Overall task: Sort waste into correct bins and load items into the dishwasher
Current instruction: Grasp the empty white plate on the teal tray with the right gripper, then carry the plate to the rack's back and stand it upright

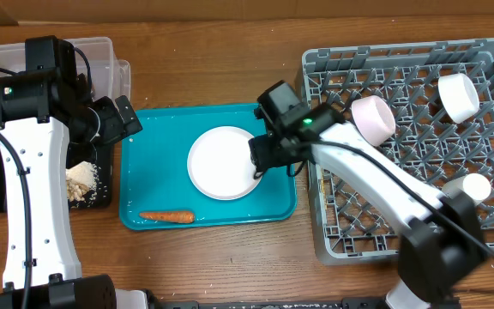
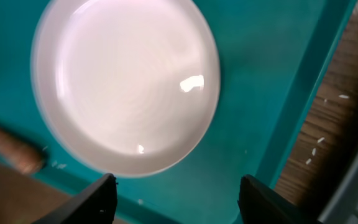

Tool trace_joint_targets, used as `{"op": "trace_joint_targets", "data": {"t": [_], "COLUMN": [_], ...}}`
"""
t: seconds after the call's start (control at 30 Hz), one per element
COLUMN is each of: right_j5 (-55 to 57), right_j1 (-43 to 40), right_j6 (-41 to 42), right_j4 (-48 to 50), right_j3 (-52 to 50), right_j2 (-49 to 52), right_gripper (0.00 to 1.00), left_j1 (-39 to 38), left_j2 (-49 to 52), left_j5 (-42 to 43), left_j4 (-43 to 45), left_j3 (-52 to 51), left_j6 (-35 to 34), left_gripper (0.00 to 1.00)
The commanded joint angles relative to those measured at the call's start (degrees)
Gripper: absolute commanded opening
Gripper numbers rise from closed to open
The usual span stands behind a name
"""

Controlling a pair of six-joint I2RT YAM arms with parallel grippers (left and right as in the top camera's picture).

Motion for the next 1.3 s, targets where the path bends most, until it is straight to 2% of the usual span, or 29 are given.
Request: {"op": "trace_joint_targets", "data": {"t": [0.0, 0.13, 0.23, 0.27, 0.43, 0.47, 0.63, 0.8, 0.9, 1.1, 1.27], "right_j5": [3.02, 2.67, 2.03, 1.81, 1.7, 1.73, 3.08, 10.25, 20.55, 45.79, 74.03], "right_j1": [-0.02, -0.02, 0.09, 0.11, 0.09, -0.07, -2.58, -7.3, -10.78, -16.31, -18.56], "right_j6": [5.62, 5.62, 5.57, 5.6, 5.57, 5.57, 5.55, 2.95, 0.52, 1.53, 13.16], "right_j4": [1.84, 3.1, 3.43, 3.48, 3.67, 3.48, -1.55, -10.78, -14.58, -14.03, -15.98], "right_j3": [0.96, 0.96, 0.92, 0.92, 1.27, 1.77, 7.56, 18.67, 24.63, 24.98, 24.04], "right_j2": [5.62, 10.36, 13.27, 13.9, 14.45, 14.36, 11.69, 3.87, -3.72, -13.38, -13.81], "right_gripper": [0.64, 0.61, 0.5, 0.45, 0.06, 0.04, 0.04, 0.04, 0.04, 0.04, 0.04], "left_j1": [0.2, 0.2, 0.2, 0.2, 0.2, 0.2, 0.2, 0.2, 0.2, 0.2, 0.2], "left_j2": [-0.79, -0.76, -0.76, -0.76, -0.76, -0.76, -0.76, -0.76, -0.76, -0.76, -0.76], "left_j5": [0.81, 0.61, 0.63, 0.63, 0.61, 0.61, 0.61, 0.61, 0.48, 0.44, 0.44], "left_j4": [0.09, 0.13, 0.33, 0.33, 0.31, 0.33, 0.35, 0.33, 0.37, 0.85, 0.94], "left_j3": [-0.33, -0.63, -0.63, -0.63, -0.63, -0.63, -0.63, -0.63, -0.63, -0.63, -0.63], "left_j6": [0.31, 0.31, 0.28, 0.28, 0.28, 0.31, 0.31, 0.31, 0.74, 0.72, 0.74], "left_gripper": [1.0, 1.0, 1.0, 1.0, 1.0, 1.0, 1.0, 1.0, 1.0, 1.0, 1.0]}}
